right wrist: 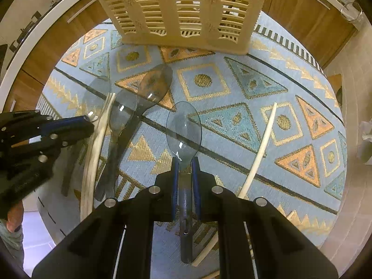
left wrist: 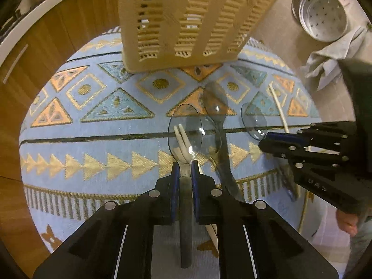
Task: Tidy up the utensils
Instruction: 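Grasp a clear spoon with the left tool while the right tool grasps another clear spoon, then carry both spoons into the beige basket and open both tools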
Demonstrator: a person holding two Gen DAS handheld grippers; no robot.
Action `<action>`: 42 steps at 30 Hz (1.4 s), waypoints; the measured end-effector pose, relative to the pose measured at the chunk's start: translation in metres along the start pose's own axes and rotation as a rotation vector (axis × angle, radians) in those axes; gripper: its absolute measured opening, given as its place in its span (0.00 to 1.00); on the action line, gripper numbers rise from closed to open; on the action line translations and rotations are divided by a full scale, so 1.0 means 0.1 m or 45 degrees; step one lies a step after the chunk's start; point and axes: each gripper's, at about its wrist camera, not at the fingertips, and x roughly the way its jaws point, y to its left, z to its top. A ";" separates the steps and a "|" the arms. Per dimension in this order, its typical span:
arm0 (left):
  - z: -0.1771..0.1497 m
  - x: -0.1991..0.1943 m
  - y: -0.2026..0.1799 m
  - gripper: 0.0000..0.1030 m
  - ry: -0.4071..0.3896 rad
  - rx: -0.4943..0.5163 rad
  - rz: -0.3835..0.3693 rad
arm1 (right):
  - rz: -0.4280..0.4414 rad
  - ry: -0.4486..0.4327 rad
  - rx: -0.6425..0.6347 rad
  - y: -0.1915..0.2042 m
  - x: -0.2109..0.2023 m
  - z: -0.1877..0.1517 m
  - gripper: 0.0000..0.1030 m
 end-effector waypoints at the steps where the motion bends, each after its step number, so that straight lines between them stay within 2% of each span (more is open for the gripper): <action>1: -0.01 -0.05 0.04 0.08 -0.009 -0.005 -0.008 | 0.037 -0.005 0.016 -0.01 -0.03 -0.03 0.09; 6: -0.08 -0.30 0.32 0.08 -0.052 -0.049 0.008 | 0.054 -0.026 0.069 -0.08 -0.14 0.00 0.09; 11: -0.15 -0.24 0.49 0.08 -0.028 -0.087 0.016 | 0.048 0.015 0.082 -0.08 -0.05 0.05 0.08; 14: -0.17 -0.18 0.47 0.08 -0.033 -0.093 -0.001 | 0.048 0.003 0.064 -0.06 -0.07 0.04 0.05; 19: -0.16 -0.26 0.43 0.08 -0.115 -0.090 -0.047 | 0.044 -0.038 0.022 0.00 -0.13 0.05 0.02; 21: -0.17 -0.28 0.42 0.08 -0.121 -0.083 -0.053 | 0.073 -0.008 0.042 -0.04 -0.08 0.07 0.02; 25: -0.18 -0.25 0.44 0.08 -0.114 -0.091 -0.061 | 0.049 -0.051 0.056 -0.11 -0.09 0.10 0.03; 28: -0.19 -0.25 0.47 0.08 -0.115 -0.094 -0.069 | 0.052 -0.058 0.045 -0.14 -0.18 0.11 0.08; 33: -0.17 -0.23 0.43 0.08 -0.131 -0.092 -0.084 | 0.066 0.020 0.025 -0.06 -0.07 0.12 0.32; 35: -0.18 -0.25 0.42 0.08 -0.139 -0.085 -0.087 | 0.053 0.027 0.015 0.00 -0.03 0.17 0.32; 38: -0.19 -0.29 0.42 0.08 -0.148 -0.076 -0.086 | -0.033 0.048 -0.025 0.10 0.04 0.17 0.32; 40: -0.19 -0.32 0.41 0.08 -0.157 -0.076 -0.087 | -0.106 0.049 -0.088 0.24 0.07 0.17 0.15; 41: -0.18 -0.34 0.41 0.08 -0.168 -0.076 -0.084 | -0.114 0.048 -0.105 0.29 0.08 0.17 0.10; 42: -0.18 -0.37 0.41 0.08 -0.185 -0.080 -0.080 | -0.136 0.039 -0.130 0.34 0.07 0.16 0.10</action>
